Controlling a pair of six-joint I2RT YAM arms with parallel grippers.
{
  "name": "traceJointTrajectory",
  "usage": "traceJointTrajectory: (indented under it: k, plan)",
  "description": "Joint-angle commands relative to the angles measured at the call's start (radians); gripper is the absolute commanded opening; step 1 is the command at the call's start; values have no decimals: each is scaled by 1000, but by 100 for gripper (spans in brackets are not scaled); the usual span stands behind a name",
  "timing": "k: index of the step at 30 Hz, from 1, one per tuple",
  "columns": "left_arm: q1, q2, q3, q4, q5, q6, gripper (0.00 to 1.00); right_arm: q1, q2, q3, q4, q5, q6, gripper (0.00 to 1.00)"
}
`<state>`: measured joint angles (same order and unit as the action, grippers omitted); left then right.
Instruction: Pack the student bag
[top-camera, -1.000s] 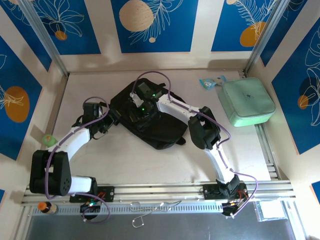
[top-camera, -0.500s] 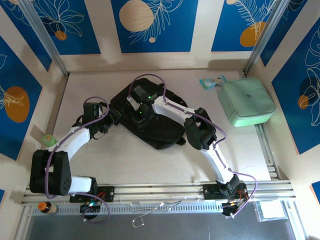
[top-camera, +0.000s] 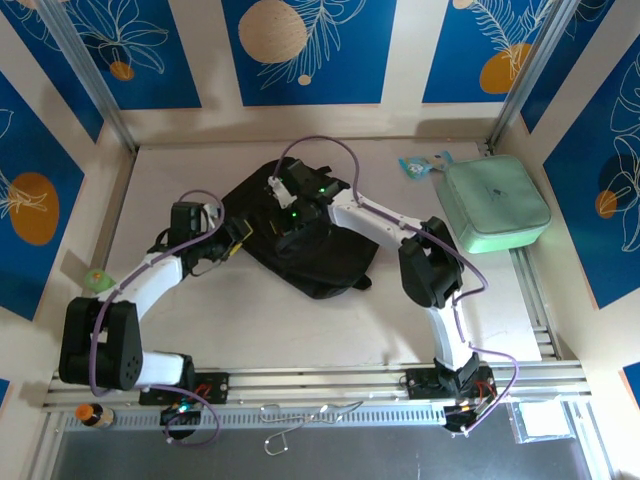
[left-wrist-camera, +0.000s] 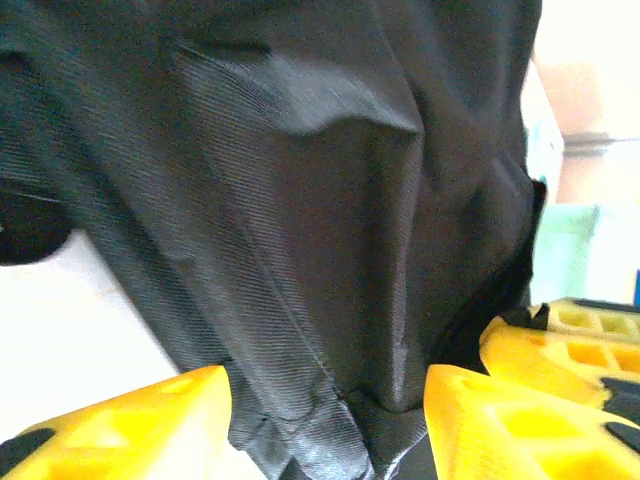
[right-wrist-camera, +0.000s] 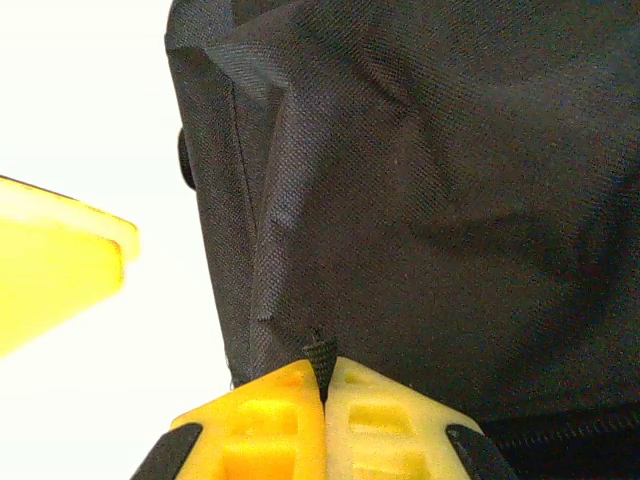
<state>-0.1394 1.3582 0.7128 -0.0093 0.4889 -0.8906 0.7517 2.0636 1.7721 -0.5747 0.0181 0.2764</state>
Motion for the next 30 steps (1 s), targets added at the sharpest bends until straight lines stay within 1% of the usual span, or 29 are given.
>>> traceJointTrajectory:
  k: [1,5,10,14,17,20,21,22,26,30]
  plan:
    - [-33,41,26,100,87,-49,51,-15,-50,-33,52,-65,50,0]
    - [-70,107,36,203,126,-105,47,-27,-63,-53,66,-90,68,0]
    - [-108,176,65,244,135,-131,40,-34,-65,-63,71,-105,82,0]
    - [-115,206,68,260,122,-149,31,-38,-67,-73,78,-117,93,0]
    - [-114,217,62,247,108,-149,20,-41,-67,-80,80,-108,99,0]
    - [-114,217,60,203,76,-128,5,-49,-64,-87,82,-78,105,0]
    - [-115,216,60,176,59,-112,1,-57,-63,-87,84,-78,99,0]
    - [-114,213,62,150,43,-101,0,-65,-59,-86,88,-84,90,0]
    - [-114,205,49,94,10,-63,0,-132,-24,-42,76,-60,63,0]
    - [-114,184,35,58,-11,-33,0,-199,20,-5,82,18,78,0]
